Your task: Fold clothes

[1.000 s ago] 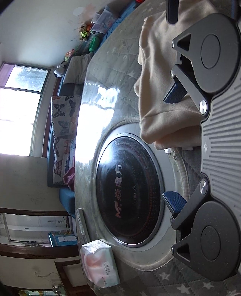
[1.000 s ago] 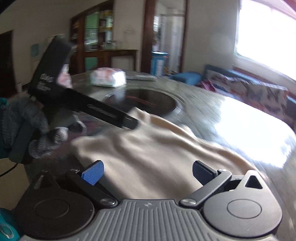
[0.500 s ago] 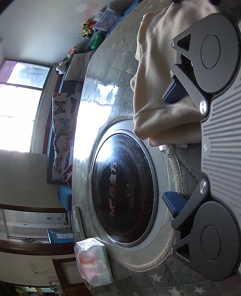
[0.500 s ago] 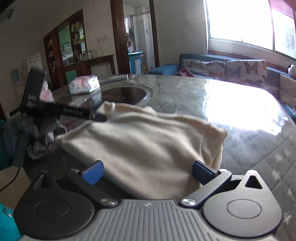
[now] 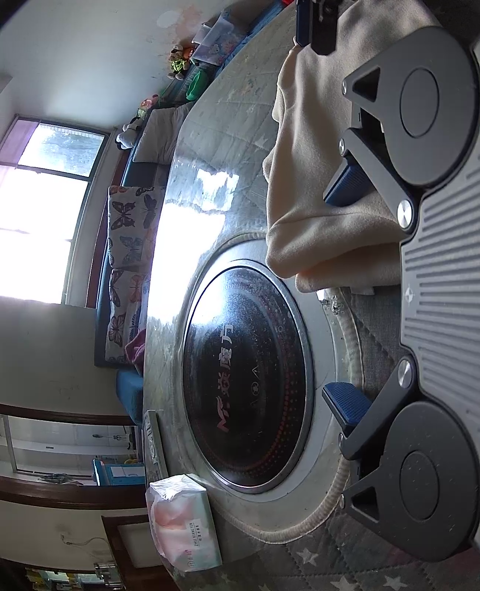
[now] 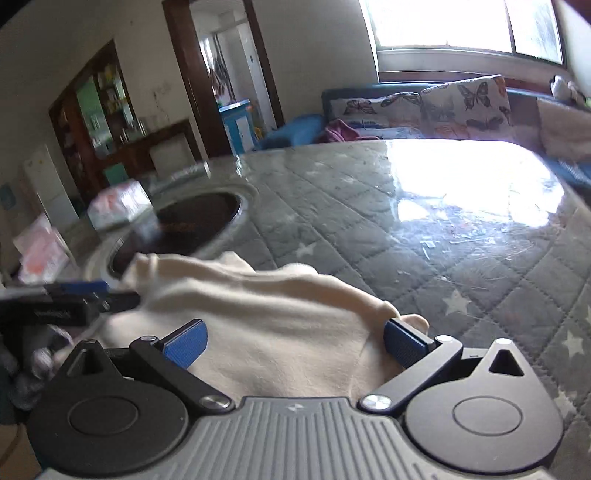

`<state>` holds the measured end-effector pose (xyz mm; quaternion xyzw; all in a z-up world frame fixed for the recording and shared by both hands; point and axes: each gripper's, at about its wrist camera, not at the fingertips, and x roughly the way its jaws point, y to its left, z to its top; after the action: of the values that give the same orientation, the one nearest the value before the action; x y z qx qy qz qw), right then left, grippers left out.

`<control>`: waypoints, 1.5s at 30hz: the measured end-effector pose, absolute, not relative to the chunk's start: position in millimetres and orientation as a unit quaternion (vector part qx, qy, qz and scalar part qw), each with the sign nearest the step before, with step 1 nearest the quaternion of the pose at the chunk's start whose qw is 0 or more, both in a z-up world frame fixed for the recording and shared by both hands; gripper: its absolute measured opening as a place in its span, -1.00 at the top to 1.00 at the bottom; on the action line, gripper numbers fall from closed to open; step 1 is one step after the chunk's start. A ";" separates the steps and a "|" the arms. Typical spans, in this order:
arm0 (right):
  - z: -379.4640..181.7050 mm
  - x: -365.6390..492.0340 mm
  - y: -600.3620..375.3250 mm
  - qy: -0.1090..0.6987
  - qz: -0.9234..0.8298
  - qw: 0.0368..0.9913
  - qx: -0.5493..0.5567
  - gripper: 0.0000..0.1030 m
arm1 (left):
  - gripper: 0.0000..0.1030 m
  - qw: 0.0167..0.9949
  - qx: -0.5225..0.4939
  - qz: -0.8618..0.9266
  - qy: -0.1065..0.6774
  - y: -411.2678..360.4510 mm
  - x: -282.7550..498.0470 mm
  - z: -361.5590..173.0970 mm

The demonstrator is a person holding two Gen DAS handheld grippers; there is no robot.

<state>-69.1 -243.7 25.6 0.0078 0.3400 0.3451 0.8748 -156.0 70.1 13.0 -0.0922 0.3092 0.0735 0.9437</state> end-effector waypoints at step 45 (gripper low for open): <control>23.0 -37.7 -178.0 0.340 0.268 0.893 -0.121 -1.00 | -1.00 0.944 -0.093 0.073 0.309 69.5 -156.6 12.8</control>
<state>-37.7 -178.0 23.0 -0.1215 0.3397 0.2684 0.8932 -156.6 69.5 12.8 -0.0928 0.3086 0.0731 0.9438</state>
